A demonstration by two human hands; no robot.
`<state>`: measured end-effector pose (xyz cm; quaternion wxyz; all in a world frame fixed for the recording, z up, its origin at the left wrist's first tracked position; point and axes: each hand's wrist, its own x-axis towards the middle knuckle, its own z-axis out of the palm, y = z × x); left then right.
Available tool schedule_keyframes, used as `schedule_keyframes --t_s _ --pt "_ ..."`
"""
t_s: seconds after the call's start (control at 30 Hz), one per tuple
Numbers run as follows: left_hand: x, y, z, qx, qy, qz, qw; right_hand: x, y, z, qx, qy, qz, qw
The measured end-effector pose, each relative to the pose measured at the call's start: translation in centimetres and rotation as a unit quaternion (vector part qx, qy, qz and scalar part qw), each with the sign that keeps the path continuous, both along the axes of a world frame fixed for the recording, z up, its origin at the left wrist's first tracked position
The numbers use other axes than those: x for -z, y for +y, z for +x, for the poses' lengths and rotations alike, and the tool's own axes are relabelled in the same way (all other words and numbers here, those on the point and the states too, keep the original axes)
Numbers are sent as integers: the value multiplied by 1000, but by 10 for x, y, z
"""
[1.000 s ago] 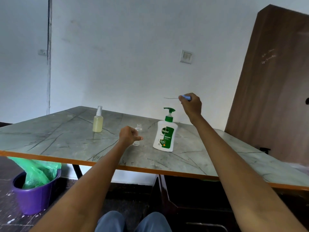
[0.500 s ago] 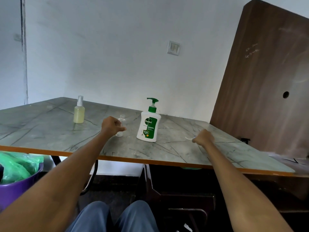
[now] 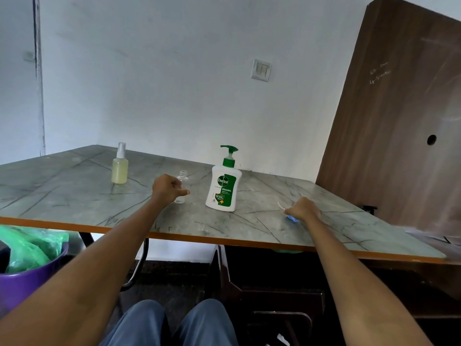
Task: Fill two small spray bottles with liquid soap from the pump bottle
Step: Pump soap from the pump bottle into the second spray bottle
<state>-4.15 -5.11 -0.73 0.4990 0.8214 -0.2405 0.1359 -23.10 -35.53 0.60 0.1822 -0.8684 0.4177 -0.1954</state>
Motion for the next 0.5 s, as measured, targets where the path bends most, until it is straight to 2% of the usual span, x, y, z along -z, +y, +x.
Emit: schedule_keyframes --t_s 0.3,0.5 --pt "2 0 2 -3 3 7 1000 4 -5 3 11 -41 4 999" --pt "2 -1 2 2 1 13 1000 -7 19 15 12 -179 -61 982"
